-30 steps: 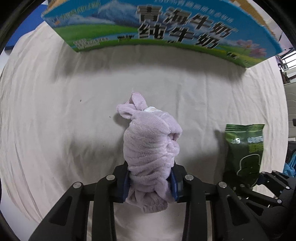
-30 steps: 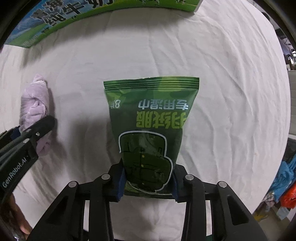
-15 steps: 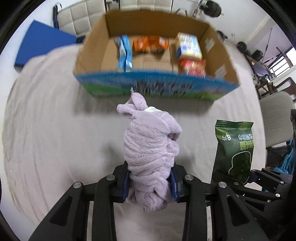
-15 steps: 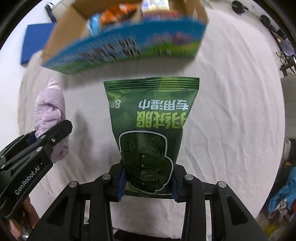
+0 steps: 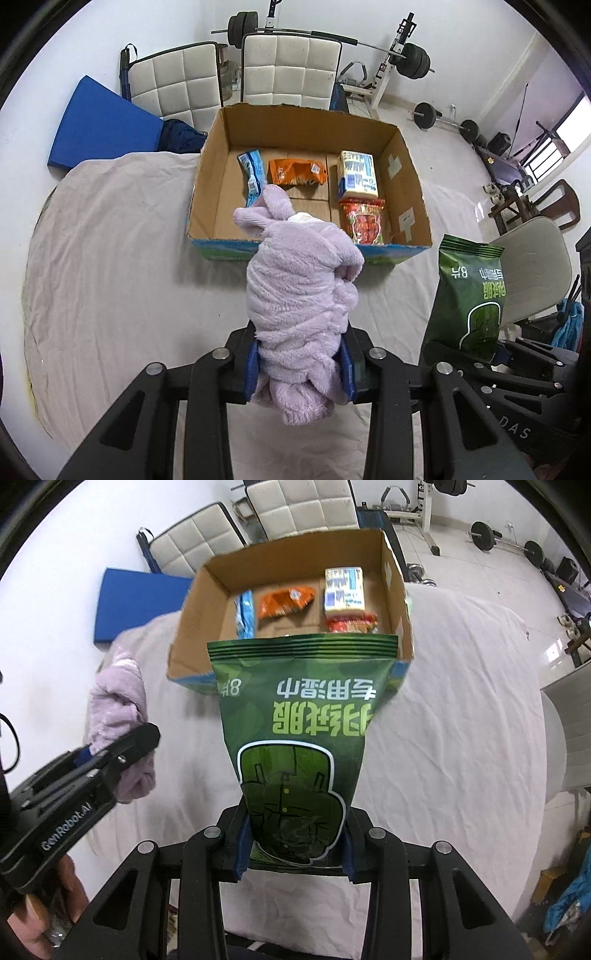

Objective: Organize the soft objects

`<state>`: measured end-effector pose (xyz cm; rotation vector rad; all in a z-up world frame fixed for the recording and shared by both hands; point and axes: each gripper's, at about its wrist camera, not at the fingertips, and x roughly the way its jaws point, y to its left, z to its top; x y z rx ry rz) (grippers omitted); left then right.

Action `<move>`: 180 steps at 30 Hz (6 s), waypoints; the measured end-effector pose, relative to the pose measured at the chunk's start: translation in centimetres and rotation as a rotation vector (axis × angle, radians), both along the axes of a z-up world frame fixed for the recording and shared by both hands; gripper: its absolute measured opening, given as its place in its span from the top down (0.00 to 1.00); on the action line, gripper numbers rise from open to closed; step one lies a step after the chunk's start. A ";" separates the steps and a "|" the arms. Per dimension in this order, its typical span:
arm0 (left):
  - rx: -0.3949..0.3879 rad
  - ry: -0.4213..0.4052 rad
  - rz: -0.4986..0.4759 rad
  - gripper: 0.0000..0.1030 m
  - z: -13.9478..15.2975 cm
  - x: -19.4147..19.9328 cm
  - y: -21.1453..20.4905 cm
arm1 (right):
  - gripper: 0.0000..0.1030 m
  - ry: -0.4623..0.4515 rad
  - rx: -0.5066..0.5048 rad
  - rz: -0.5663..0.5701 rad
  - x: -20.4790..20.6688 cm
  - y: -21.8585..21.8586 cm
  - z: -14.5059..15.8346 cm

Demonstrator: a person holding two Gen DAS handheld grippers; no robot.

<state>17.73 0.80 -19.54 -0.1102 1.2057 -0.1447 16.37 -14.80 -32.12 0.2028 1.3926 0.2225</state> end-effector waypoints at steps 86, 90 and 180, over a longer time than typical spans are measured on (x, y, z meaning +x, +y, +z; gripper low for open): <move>0.089 0.026 0.016 0.06 1.2 14.0 1.0 | 0.00 -0.021 -0.139 -0.063 16.6 -0.5 -2.7; 0.114 -0.086 0.009 0.06 5.8 9.9 0.5 | 0.00 -0.100 -0.138 -0.073 13.6 -1.2 1.2; 0.157 -0.344 0.090 0.00 17.8 -4.8 1.7 | 0.00 -0.498 -0.173 -0.146 -3.2 -4.5 22.8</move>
